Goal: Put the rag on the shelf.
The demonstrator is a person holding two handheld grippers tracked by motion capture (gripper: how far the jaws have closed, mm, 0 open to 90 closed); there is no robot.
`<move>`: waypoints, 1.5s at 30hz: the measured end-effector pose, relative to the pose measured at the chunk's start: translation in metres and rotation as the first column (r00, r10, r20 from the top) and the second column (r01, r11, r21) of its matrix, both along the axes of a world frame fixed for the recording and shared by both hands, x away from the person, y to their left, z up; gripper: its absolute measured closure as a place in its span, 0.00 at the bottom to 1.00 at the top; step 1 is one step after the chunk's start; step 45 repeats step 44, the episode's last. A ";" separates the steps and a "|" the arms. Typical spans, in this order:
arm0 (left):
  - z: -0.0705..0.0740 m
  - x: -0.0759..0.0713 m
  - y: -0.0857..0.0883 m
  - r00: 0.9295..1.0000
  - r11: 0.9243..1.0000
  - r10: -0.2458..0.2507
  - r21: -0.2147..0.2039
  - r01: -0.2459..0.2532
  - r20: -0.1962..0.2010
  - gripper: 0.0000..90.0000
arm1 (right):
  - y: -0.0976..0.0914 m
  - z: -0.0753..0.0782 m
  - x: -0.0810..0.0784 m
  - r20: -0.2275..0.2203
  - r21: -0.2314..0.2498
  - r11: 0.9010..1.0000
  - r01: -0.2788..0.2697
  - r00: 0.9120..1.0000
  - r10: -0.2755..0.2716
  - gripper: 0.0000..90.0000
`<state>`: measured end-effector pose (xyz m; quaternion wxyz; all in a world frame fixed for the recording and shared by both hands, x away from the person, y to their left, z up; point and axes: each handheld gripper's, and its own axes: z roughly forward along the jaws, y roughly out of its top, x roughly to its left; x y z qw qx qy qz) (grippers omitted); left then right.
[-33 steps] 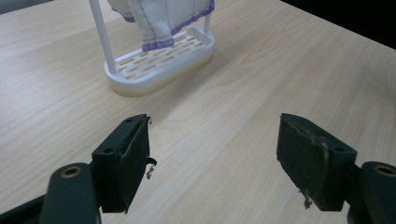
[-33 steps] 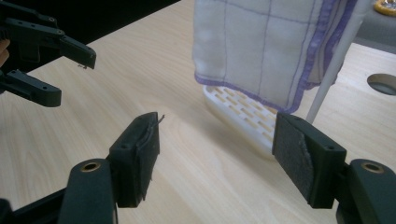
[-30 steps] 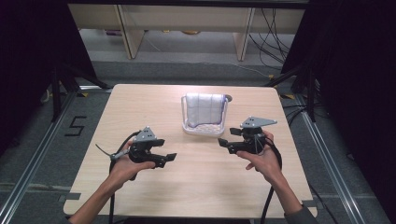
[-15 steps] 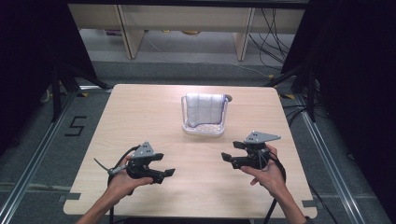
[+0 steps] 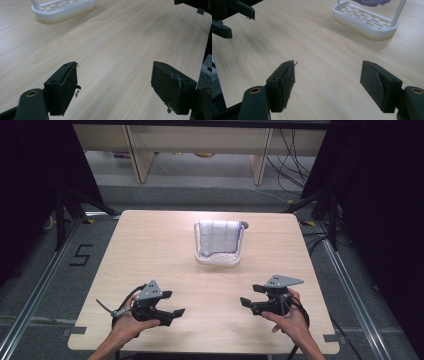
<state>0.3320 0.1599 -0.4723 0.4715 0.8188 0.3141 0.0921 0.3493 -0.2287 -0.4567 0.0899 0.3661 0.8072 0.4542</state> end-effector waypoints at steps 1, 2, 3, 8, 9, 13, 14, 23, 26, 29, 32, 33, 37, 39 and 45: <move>-0.001 -0.001 0.000 1.000 1.000 0.003 -0.006 -0.003 -0.002 0.23 | -0.001 -0.001 -0.002 0.001 -0.002 1.000 0.004 1.000 -0.004 0.31; -0.002 -0.003 0.000 1.000 1.000 -0.003 -0.001 0.003 -0.004 0.23 | 0.000 -0.001 -0.006 -0.022 0.000 1.000 0.013 1.000 -0.013 0.30; -0.004 -0.004 0.001 1.000 1.000 -0.006 0.010 0.006 -0.005 0.23 | -0.001 -0.003 -0.007 -0.003 0.004 1.000 -0.003 1.000 0.003 0.30; -0.011 -0.013 -0.001 1.000 1.000 -0.006 0.001 0.006 -0.002 0.23 | -0.002 -0.008 -0.020 -0.046 -0.003 1.000 0.026 0.999 -0.027 0.28; -0.012 -0.014 -0.001 1.000 1.000 -0.010 0.009 0.010 -0.005 0.23 | -0.003 -0.010 -0.021 -0.044 -0.006 1.000 0.008 0.999 -0.008 0.27; -0.017 -0.020 0.001 1.000 1.000 -0.019 0.025 0.019 -0.009 0.23 | -0.004 -0.017 -0.030 -0.050 -0.041 0.999 0.000 0.999 -0.002 0.25; -0.019 -0.022 0.001 1.000 0.999 -0.017 0.027 0.018 -0.013 0.23 | -0.005 -0.018 -0.031 -0.039 -0.051 0.999 -0.002 0.999 0.000 0.24; -0.031 -0.033 0.000 0.998 0.994 -0.048 0.094 0.050 -0.029 0.23 | -0.006 -0.027 -0.042 -0.058 -0.116 0.993 -0.022 0.998 0.015 0.22; -0.033 -0.034 -0.001 0.999 0.995 -0.039 0.095 0.042 -0.028 0.23 | -0.007 -0.029 -0.044 -0.086 -0.126 0.992 -0.023 0.996 0.012 0.21; -0.033 -0.034 -0.001 0.999 0.996 -0.029 0.086 0.031 -0.028 0.23 | -0.006 -0.029 -0.046 -0.085 -0.134 0.990 -0.033 0.996 0.022 0.20; -0.032 -0.032 0.002 0.999 0.993 -0.029 0.111 0.032 -0.024 0.23 | -0.005 -0.029 -0.047 -0.089 -0.139 0.989 -0.042 0.996 0.030 0.20; -0.034 -0.032 0.001 0.999 0.996 -0.018 0.088 0.020 -0.027 0.23 | -0.003 -0.029 -0.048 -0.093 -0.134 0.990 -0.038 0.995 0.026 0.20; -0.033 -0.032 0.001 1.000 0.997 -0.007 0.082 0.009 -0.025 0.23 | -0.003 -0.031 -0.045 -0.083 -0.140 0.988 -0.062 0.995 0.050 0.20; -0.034 -0.032 0.001 1.000 0.997 -0.005 0.082 0.007 -0.026 0.23 | -0.003 -0.032 -0.044 -0.086 -0.141 0.988 -0.067 0.995 0.055 0.20; -0.034 -0.030 0.004 0.999 0.994 -0.023 0.111 0.026 -0.022 0.23 | -0.003 -0.032 -0.044 -0.084 -0.136 0.988 -0.069 0.995 0.058 0.20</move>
